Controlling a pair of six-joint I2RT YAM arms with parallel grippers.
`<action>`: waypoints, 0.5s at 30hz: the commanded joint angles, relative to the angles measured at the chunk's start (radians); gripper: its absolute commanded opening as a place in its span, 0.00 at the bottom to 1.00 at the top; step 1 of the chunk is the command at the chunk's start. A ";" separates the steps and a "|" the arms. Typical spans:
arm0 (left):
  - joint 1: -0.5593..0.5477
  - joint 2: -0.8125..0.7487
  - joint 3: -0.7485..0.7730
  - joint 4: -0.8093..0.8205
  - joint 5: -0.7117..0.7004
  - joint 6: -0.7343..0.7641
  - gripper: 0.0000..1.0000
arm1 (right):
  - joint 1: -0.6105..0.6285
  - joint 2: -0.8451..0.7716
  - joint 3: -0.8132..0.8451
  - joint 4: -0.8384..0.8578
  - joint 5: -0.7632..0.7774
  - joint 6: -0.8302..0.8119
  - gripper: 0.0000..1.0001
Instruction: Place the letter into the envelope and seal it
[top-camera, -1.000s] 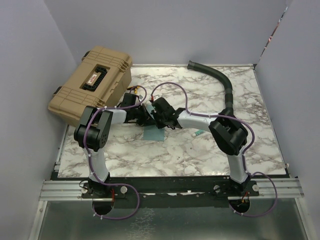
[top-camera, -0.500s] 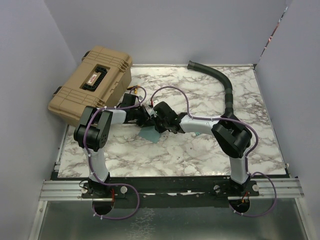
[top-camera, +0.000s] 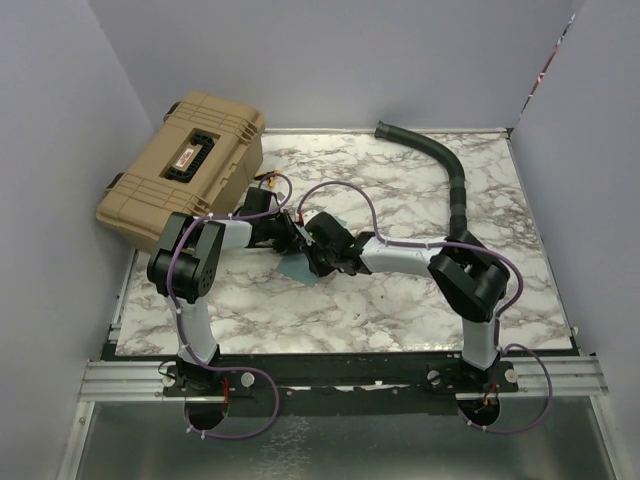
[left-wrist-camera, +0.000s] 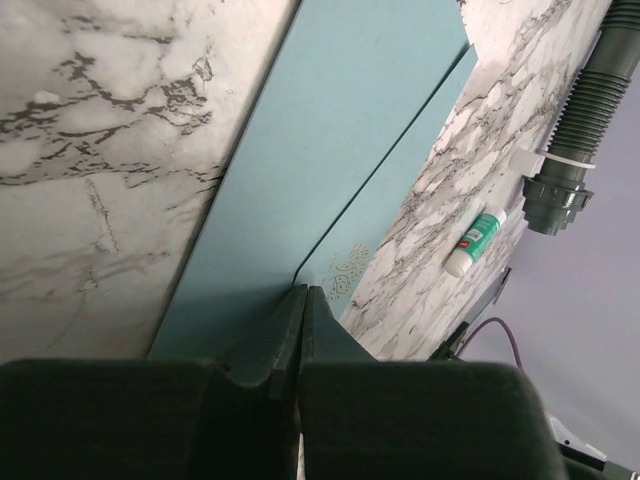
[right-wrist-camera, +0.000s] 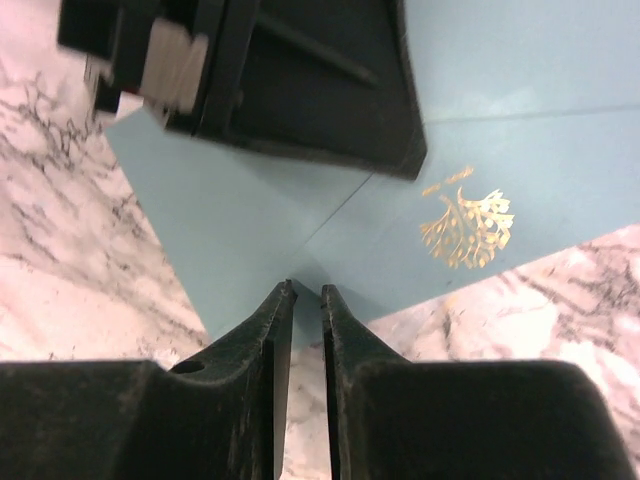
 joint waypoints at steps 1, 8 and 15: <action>0.001 0.047 -0.053 -0.157 -0.114 0.073 0.00 | 0.033 -0.020 -0.024 -0.217 -0.002 0.078 0.22; -0.009 -0.039 0.028 -0.146 -0.004 0.145 0.00 | -0.036 -0.091 0.087 -0.288 0.122 0.333 0.23; -0.019 -0.116 0.032 -0.146 0.045 0.112 0.01 | -0.108 -0.169 0.046 -0.232 0.131 0.460 0.22</action>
